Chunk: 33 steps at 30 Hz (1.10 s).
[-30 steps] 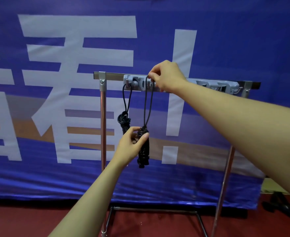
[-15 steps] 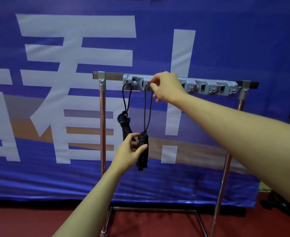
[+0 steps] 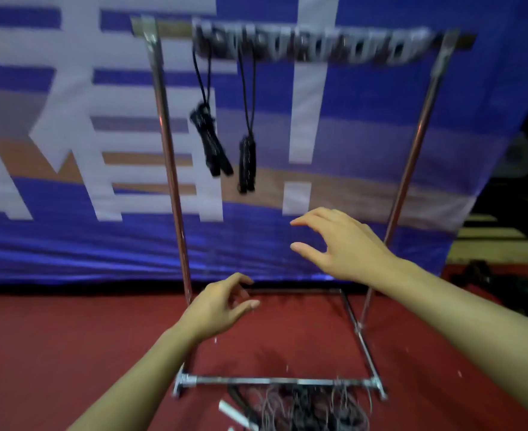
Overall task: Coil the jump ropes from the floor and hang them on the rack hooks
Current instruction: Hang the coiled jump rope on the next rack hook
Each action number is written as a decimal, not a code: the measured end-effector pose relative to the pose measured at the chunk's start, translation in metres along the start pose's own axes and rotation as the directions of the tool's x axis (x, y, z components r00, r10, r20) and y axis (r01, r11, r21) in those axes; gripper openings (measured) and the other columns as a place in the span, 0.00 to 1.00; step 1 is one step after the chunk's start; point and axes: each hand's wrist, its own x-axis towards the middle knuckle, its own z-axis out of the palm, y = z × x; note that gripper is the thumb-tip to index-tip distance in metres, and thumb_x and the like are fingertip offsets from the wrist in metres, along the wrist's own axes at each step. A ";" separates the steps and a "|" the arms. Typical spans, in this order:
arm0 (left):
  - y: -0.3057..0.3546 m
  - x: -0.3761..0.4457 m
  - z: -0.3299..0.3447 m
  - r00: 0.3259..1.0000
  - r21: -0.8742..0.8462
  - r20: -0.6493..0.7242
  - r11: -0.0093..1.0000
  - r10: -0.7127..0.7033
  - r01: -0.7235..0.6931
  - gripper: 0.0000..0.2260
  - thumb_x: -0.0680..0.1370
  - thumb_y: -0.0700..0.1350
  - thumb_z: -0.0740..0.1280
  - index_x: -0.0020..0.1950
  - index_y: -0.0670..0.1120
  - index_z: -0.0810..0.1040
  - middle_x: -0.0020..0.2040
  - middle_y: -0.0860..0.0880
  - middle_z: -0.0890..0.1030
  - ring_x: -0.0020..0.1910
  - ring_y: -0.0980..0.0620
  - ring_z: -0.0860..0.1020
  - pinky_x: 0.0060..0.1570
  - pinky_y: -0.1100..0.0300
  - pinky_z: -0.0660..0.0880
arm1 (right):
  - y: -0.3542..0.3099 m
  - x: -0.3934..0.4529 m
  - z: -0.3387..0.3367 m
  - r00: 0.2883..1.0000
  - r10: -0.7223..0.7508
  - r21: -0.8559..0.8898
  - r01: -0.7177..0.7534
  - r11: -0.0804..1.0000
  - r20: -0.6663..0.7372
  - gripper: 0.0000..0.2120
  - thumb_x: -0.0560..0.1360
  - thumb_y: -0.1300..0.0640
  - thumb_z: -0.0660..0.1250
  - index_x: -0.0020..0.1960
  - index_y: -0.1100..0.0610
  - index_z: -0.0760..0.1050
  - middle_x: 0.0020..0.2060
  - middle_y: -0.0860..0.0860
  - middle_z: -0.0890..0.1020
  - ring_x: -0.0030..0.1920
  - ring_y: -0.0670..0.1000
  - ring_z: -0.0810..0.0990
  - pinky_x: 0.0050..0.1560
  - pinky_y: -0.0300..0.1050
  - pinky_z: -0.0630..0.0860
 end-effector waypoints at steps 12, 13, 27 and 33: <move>-0.132 -0.192 0.241 0.818 0.196 0.521 0.967 -0.244 0.163 0.19 0.75 0.65 0.65 0.61 0.58 0.75 0.52 0.57 0.83 0.48 0.49 0.83 0.47 0.51 0.80 | 0.043 -0.266 0.293 0.743 0.079 0.131 -0.221 0.966 0.664 0.19 0.82 0.41 0.61 0.68 0.47 0.74 0.62 0.47 0.77 0.64 0.53 0.77 0.62 0.53 0.77; -0.138 -0.198 0.253 0.815 0.207 0.523 0.965 -0.250 0.163 0.19 0.75 0.66 0.63 0.61 0.59 0.73 0.52 0.55 0.83 0.49 0.46 0.83 0.46 0.49 0.80 | 0.042 -0.275 0.304 0.728 0.080 0.128 -0.227 0.966 0.681 0.18 0.83 0.41 0.60 0.69 0.46 0.74 0.63 0.46 0.77 0.65 0.52 0.76 0.61 0.53 0.77; -0.140 -0.235 0.316 0.858 0.221 0.477 0.971 -0.190 0.092 0.12 0.79 0.53 0.60 0.59 0.52 0.72 0.53 0.49 0.77 0.49 0.39 0.80 0.43 0.47 0.79 | 0.020 -0.313 0.356 0.648 -0.014 0.166 -0.173 0.971 0.761 0.16 0.83 0.44 0.59 0.68 0.45 0.73 0.63 0.44 0.75 0.65 0.52 0.75 0.63 0.52 0.76; -0.156 -0.282 0.337 0.737 0.213 0.674 0.967 -0.044 -0.137 0.16 0.83 0.55 0.54 0.68 0.59 0.73 0.61 0.50 0.71 0.59 0.47 0.73 0.58 0.52 0.77 | 0.010 -0.319 0.356 0.632 -0.066 0.190 -0.131 0.973 0.772 0.15 0.83 0.44 0.59 0.67 0.47 0.73 0.60 0.46 0.76 0.65 0.52 0.75 0.62 0.53 0.77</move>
